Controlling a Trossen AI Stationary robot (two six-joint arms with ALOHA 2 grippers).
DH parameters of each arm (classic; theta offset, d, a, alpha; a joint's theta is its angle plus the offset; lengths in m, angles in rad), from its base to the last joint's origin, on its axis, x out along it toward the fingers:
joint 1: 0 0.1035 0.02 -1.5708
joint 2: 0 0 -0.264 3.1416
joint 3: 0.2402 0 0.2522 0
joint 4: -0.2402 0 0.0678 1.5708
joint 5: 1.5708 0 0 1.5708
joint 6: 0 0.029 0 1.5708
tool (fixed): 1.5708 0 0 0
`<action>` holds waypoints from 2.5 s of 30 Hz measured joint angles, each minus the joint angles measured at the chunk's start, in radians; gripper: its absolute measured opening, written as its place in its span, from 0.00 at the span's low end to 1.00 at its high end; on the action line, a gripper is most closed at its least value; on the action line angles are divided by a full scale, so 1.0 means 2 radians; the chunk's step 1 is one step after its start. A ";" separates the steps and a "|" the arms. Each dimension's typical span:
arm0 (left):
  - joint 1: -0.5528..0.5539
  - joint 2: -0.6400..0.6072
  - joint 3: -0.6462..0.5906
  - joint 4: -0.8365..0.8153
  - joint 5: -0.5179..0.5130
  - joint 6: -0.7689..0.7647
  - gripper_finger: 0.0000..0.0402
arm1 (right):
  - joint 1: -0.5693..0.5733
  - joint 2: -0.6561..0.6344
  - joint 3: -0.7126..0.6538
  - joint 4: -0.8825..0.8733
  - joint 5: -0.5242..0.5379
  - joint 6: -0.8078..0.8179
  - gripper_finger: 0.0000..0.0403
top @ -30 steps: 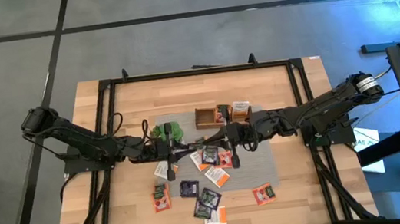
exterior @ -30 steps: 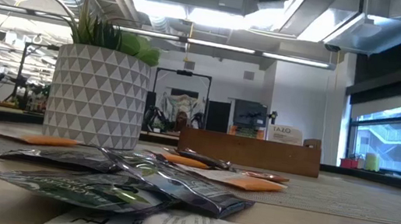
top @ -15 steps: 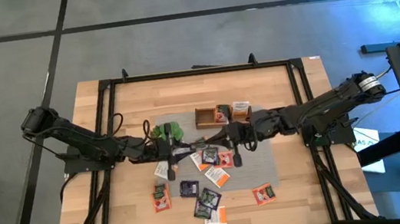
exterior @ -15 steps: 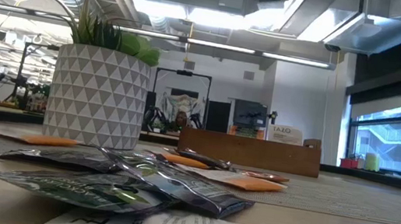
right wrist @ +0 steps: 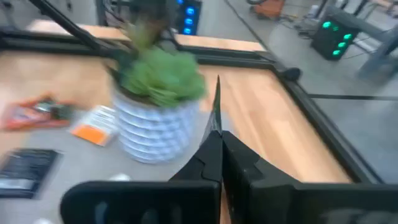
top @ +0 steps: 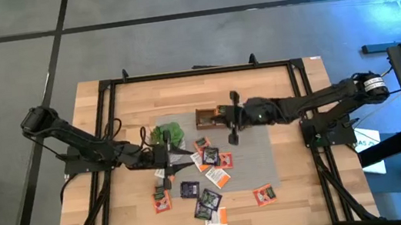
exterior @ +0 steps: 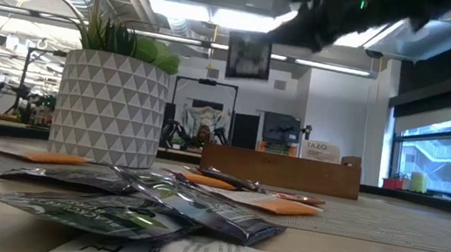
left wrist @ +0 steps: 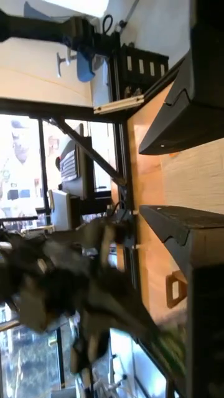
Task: Pick & Place Tea
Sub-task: Put the violet tea bag into the left section of the wooden organizer, then put the orange tea bag into the middle section of the wooden organizer
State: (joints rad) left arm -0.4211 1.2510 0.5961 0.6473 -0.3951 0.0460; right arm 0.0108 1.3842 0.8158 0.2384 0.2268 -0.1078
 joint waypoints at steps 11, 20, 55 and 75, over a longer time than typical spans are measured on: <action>-0.001 0.000 0.000 -0.001 -0.002 0.000 0.34 | -0.101 0.032 -0.068 0.108 -0.072 -0.027 0.01; -0.001 0.000 0.000 -0.008 -0.003 0.000 0.33 | -0.114 0.088 -0.068 0.144 -0.072 -0.043 0.01; -0.001 0.000 0.000 -0.012 -0.004 0.001 0.32 | -0.132 0.167 -0.068 0.201 -0.067 -0.107 0.16; 0.024 0.086 0.066 -0.046 0.034 0.013 0.33 | 0.020 0.004 -0.068 -0.033 -0.125 0.032 0.26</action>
State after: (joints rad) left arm -0.3738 1.4231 0.7283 0.5555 -0.3269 0.0722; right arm 0.0517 1.3930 0.6807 0.1731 -0.0240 -0.0436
